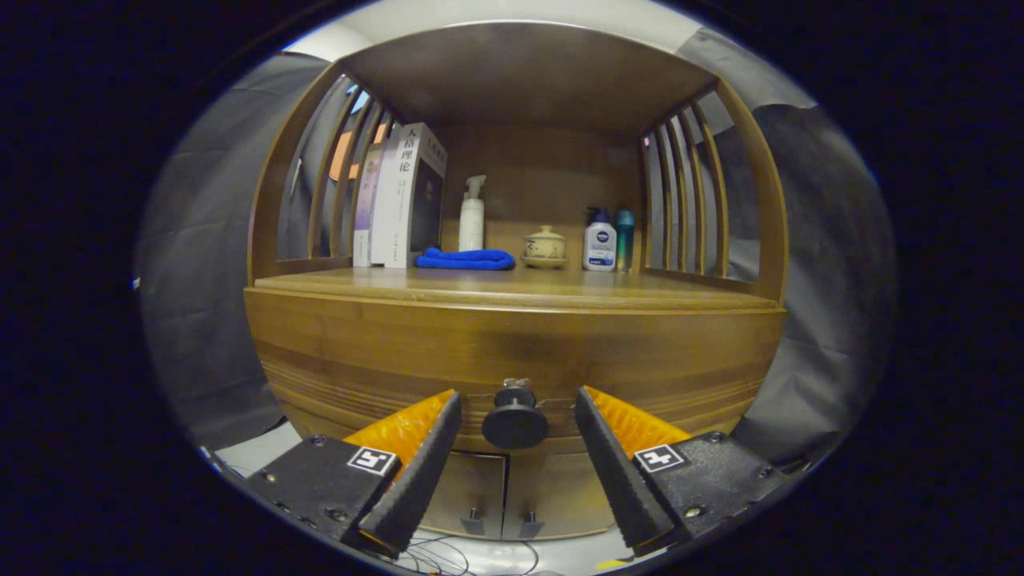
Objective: Pull open the drawer, take out the items inside it, and place them on the countertop above the cabinet.
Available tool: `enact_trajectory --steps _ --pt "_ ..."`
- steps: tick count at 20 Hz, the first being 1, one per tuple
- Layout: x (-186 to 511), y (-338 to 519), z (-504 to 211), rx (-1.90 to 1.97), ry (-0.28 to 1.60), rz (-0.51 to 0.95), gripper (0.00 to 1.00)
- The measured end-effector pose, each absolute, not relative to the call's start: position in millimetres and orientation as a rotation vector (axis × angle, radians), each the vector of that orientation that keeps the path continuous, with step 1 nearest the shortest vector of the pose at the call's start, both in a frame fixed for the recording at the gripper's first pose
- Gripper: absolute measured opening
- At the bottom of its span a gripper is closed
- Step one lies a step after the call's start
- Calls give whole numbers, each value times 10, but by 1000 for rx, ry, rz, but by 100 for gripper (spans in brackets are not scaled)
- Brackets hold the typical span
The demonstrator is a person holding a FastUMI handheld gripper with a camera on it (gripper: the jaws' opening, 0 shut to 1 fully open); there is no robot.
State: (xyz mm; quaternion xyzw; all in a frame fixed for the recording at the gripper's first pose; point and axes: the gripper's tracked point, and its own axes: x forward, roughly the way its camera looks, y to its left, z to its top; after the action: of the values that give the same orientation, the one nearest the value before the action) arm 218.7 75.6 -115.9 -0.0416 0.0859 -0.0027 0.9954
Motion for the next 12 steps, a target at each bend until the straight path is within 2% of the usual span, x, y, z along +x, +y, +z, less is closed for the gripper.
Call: enact_trajectory --steps 5,12 --pt "2297 752 -1279 -56 213 -5 76" --pt "2312 713 -1264 -7 220 -18 47"
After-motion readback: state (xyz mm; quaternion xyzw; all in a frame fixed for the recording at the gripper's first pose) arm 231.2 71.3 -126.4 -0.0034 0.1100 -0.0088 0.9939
